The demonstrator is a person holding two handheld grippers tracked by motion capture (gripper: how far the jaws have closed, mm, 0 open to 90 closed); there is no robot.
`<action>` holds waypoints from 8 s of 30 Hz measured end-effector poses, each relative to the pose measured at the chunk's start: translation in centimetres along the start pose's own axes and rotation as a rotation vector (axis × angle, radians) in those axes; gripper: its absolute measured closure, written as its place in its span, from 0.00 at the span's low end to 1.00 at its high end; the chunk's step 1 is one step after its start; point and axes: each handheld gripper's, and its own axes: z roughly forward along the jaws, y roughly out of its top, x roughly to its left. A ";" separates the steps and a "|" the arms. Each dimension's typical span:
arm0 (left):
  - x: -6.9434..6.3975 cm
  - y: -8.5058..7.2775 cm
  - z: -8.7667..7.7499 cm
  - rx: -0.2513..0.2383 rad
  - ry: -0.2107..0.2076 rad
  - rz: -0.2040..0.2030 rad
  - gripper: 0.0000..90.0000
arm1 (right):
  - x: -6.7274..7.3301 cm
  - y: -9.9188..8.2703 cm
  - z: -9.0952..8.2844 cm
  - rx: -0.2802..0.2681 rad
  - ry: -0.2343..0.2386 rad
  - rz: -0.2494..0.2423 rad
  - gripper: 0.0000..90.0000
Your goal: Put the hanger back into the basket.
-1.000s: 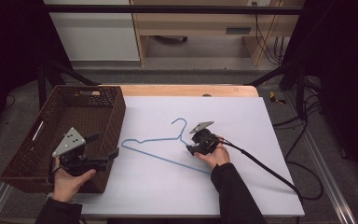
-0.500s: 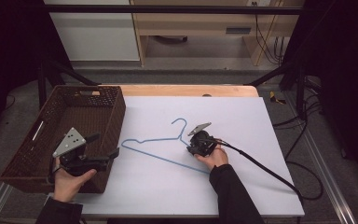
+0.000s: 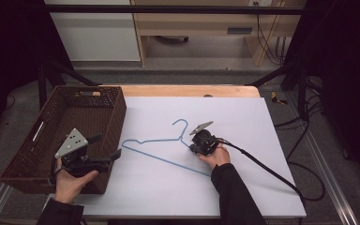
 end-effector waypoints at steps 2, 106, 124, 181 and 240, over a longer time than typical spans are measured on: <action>0.0 0.0 0.0 0.000 -0.001 0.001 0.10 | 0.0 0.0 0.0 -0.001 0.001 -0.001 0.97; -6.3 -0.6 20.7 0.418 0.061 0.615 0.88 | 1.7 0.1 -5.1 -0.155 0.023 -0.104 0.97; -9.1 0.3 17.6 0.441 -0.006 0.684 0.96 | 1.5 -0.2 -7.6 -0.180 0.009 -0.107 0.93; -8.8 7.9 7.3 0.306 0.177 0.378 0.96 | -2.0 -11.8 -17.1 -0.506 -0.129 0.201 0.03; 8.0 8.8 -3.8 0.308 0.487 0.189 0.96 | -1.7 -11.5 -16.3 -0.485 -0.123 0.193 0.02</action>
